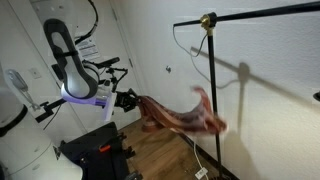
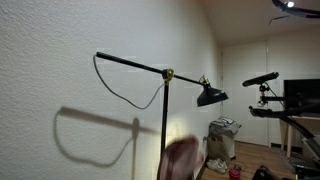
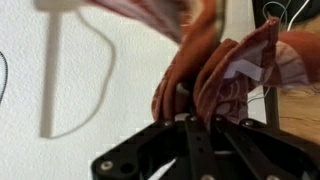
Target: Pick the cloth and hang it on the rope on the lamp stand
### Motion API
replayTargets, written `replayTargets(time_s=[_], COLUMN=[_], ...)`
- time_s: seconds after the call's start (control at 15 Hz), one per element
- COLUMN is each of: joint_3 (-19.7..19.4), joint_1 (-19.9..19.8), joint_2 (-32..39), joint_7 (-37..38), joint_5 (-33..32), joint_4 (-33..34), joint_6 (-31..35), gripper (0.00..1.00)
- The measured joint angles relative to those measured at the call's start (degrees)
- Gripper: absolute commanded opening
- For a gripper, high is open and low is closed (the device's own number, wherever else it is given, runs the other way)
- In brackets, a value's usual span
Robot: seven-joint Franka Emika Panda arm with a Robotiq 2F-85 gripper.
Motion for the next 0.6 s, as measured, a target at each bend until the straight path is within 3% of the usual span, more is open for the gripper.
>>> replayTargets(time_s=[0.27, 0.6], joint_3=[2.64, 3.49], joint_1=[0.1, 0.01], joint_2=[-1.57, -11.34], joint_7=[3.75, 12.64], joint_5=[0.16, 3.08], joint_4=[-0.19, -2.51], joint_6=[-5.32, -6.45], gripper=[0.01, 0.01])
